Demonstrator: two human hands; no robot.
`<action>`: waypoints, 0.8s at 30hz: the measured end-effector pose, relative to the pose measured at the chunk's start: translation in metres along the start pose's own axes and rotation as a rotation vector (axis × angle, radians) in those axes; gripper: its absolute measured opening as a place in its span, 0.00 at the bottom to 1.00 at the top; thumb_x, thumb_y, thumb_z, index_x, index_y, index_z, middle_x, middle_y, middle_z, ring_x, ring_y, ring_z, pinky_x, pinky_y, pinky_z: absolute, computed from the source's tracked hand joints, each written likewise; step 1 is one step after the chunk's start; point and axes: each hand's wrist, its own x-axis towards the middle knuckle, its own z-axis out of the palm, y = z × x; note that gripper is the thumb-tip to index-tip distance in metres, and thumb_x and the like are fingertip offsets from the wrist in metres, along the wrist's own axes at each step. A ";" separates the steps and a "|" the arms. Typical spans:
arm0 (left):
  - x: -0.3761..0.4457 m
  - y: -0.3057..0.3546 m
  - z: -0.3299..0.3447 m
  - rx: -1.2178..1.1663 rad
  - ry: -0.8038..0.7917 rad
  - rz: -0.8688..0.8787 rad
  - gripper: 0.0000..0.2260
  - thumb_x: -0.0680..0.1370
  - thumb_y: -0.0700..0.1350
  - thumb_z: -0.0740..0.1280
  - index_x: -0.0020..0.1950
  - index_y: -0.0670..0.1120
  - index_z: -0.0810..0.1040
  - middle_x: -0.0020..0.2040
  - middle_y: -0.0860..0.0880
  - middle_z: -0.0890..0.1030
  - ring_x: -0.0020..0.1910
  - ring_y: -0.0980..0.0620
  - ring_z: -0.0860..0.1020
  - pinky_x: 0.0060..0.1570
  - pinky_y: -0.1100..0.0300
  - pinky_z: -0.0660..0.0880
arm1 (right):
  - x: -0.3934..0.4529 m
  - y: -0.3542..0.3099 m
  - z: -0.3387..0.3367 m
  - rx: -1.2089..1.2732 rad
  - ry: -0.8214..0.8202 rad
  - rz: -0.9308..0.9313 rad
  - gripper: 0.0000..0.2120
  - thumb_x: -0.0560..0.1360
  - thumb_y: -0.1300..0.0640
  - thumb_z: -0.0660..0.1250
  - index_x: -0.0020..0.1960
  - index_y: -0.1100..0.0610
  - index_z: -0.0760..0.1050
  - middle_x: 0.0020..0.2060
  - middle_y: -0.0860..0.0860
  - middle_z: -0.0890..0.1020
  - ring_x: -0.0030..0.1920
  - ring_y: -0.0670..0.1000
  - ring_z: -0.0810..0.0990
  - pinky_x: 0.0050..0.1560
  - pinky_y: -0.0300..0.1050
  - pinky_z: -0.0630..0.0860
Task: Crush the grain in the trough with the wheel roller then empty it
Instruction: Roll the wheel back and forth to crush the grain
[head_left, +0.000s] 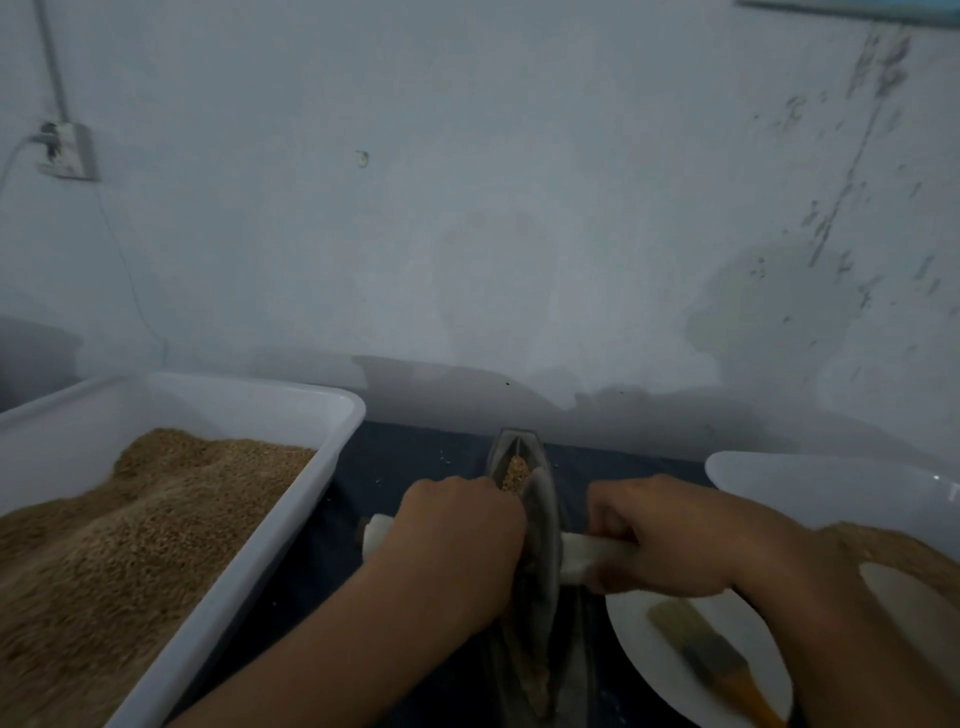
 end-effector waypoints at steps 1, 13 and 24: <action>0.005 -0.002 0.003 0.008 0.031 -0.009 0.05 0.79 0.48 0.66 0.52 0.49 0.75 0.53 0.49 0.77 0.49 0.49 0.76 0.45 0.55 0.66 | 0.004 0.003 0.003 -0.005 0.012 0.004 0.13 0.73 0.39 0.70 0.42 0.43 0.68 0.41 0.42 0.76 0.39 0.41 0.74 0.34 0.41 0.66; 0.046 -0.032 0.048 -0.112 0.321 -0.088 0.14 0.79 0.51 0.65 0.64 0.54 0.72 0.59 0.53 0.78 0.57 0.51 0.76 0.59 0.54 0.72 | 0.057 0.021 0.042 0.039 0.532 0.026 0.12 0.81 0.43 0.57 0.56 0.46 0.76 0.48 0.45 0.80 0.48 0.49 0.78 0.49 0.50 0.74; 0.010 -0.004 0.003 0.025 0.066 -0.022 0.07 0.77 0.49 0.68 0.45 0.49 0.72 0.43 0.51 0.75 0.40 0.53 0.71 0.44 0.57 0.70 | 0.006 0.001 0.001 -0.001 0.049 -0.020 0.09 0.76 0.39 0.63 0.47 0.43 0.74 0.42 0.43 0.79 0.41 0.42 0.77 0.43 0.46 0.75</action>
